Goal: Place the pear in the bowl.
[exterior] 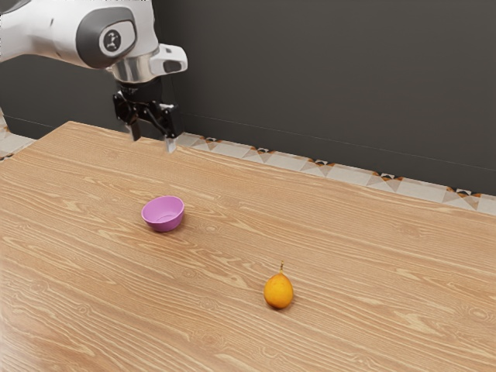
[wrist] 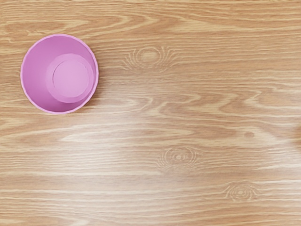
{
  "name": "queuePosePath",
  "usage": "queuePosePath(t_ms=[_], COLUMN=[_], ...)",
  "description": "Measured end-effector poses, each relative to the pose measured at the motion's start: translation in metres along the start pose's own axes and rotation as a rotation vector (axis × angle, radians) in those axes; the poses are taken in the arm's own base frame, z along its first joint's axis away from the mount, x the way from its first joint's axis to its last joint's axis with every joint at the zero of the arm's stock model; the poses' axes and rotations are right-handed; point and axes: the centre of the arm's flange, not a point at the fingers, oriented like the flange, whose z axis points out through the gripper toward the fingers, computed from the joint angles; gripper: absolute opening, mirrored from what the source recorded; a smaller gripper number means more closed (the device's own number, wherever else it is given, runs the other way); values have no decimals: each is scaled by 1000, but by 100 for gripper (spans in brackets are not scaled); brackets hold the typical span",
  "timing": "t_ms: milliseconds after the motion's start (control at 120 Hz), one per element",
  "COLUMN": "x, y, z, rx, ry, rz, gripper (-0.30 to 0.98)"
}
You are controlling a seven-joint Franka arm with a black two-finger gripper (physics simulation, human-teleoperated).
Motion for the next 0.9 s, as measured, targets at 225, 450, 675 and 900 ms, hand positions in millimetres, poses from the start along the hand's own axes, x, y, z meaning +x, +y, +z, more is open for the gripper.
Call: queuePosePath(t_ms=[225,450,675,900], x=[14,19,10,12], y=[15,86,122,189], z=[33,69,134,207], rx=[8,-25,-163,-225], ry=[-36,-89,-145,-174], rz=[2,82,10,-21], gripper=[69,69,69,69])
